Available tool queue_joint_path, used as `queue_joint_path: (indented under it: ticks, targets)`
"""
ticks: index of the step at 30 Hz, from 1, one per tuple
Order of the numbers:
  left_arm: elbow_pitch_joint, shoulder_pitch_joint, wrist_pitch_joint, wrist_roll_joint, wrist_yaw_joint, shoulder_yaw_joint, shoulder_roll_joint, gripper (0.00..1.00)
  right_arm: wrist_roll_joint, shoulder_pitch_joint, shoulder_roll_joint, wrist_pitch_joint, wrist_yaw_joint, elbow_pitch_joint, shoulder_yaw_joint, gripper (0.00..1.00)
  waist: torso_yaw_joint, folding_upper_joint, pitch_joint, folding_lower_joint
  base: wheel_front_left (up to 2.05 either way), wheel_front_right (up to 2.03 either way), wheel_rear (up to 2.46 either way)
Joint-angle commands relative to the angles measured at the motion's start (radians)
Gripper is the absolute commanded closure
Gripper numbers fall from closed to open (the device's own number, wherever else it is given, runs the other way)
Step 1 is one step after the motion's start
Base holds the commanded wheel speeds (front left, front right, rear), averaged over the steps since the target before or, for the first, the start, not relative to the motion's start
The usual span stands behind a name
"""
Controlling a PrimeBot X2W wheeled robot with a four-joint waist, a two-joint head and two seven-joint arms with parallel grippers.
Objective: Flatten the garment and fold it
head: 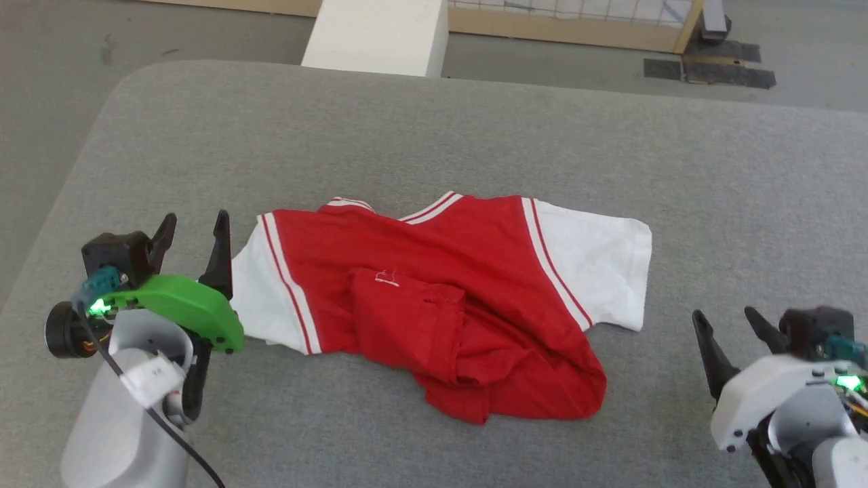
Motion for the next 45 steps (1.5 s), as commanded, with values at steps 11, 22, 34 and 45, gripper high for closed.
queue_joint_path:
  ticks: [11, 22, 34, 45]
  targets:
    - [-0.163, 0.201, -0.225, 0.093, 0.033, -0.055, -0.061, 0.00, 0.056, -0.203, -0.046, 0.346, -0.002, 0.138, 0.058, 0.00, 0.104, 0.0000, -0.047, 0.0000, 0.00, 0.00, 0.00]
    - [-0.338, 0.348, -0.231, 0.183, 0.038, -0.074, -0.155, 0.00, -0.039, -0.380, -0.041, 0.452, -0.002, 0.439, 0.022, 0.00, 0.197, 0.0000, -0.011, 0.0000, 0.00, 0.00, 0.00]
    - [-0.311, 0.350, -0.231, 0.208, -0.007, -0.070, -0.193, 0.00, -0.076, -0.376, -0.069, 0.369, -0.002, 0.602, 0.012, 1.00, 0.193, 0.0000, -0.035, 0.0000, 0.00, 0.00, 0.00]
    - [-0.291, 0.412, -0.231, 0.202, -0.038, -0.033, -0.193, 0.00, -0.036, -0.124, -0.140, 0.311, -0.002, 0.369, -0.110, 1.00, 0.067, 0.0000, -0.145, 0.0000, 0.00, 0.00, 0.00]
